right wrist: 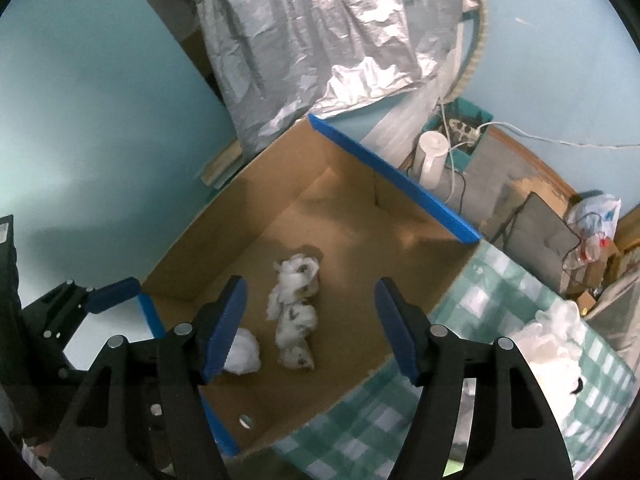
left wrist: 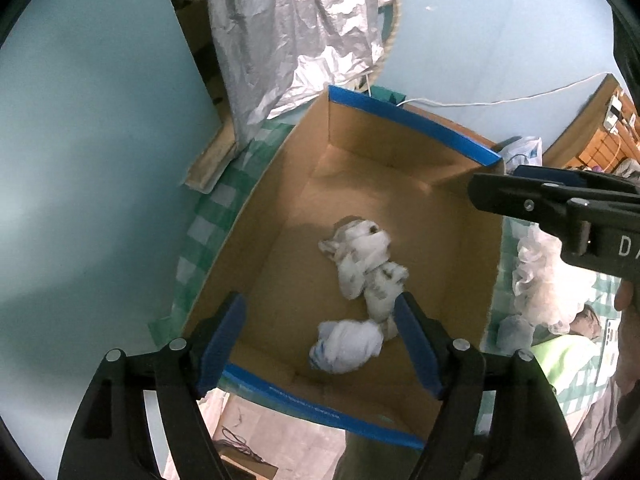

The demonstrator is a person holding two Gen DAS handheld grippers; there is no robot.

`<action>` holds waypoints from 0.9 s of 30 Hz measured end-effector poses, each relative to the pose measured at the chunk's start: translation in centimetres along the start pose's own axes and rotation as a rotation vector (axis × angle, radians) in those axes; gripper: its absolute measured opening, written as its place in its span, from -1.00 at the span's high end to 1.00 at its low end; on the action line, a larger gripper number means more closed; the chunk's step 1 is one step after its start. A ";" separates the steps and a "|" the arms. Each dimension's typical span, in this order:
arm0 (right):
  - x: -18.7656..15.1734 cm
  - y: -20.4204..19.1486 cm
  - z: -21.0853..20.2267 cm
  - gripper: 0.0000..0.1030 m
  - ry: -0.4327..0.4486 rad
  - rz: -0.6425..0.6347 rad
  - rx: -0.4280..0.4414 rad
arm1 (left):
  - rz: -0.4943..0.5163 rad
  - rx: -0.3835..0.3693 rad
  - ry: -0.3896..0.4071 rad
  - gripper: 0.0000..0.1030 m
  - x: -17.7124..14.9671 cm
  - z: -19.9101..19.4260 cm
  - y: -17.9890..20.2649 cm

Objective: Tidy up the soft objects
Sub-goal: 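Carry the sock with the left tool into the box while the right tool carries the cloth bundle there, then open both tools and withdraw them from the box toward the table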

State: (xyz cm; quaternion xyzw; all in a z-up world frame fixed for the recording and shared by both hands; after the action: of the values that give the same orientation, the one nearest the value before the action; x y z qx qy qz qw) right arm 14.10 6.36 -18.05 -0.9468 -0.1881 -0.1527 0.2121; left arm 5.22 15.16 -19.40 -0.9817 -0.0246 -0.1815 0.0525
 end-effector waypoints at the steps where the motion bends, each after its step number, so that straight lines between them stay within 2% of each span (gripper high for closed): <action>1: -0.1 0.2 -0.4 -0.37 0.004 0.002 -0.003 | 0.000 -0.002 0.004 -0.54 0.0 -0.2 0.1; 7: -1.4 1.4 -2.3 -0.48 0.026 0.006 -0.031 | 0.004 -0.019 0.024 -0.56 0.0 -1.7 1.0; 14: -2.8 3.3 -4.6 -0.51 0.043 0.036 -0.047 | 0.028 -0.042 0.047 -0.65 -0.2 -3.0 3.1; 27: -5.8 9.1 -8.4 -0.52 0.058 0.140 -0.084 | 0.119 -0.069 0.066 -0.65 -0.9 -4.5 8.3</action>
State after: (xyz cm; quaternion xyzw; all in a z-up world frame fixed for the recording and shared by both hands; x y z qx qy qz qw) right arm 11.03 -6.84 -16.04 -0.9609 -0.1084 -0.1726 0.1877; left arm 3.37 6.40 -16.26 -0.9761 0.0417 -0.2112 0.0301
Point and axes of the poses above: each gripper's, at about its wrist camera, not at the fingertips, and z roughly the way its jaws point, y to its right, x to its top, the point moved 7 cm from there along z, roughly the way its jaws point, and after that the axes turned 7 degrees about z, right-handed, at the moved point
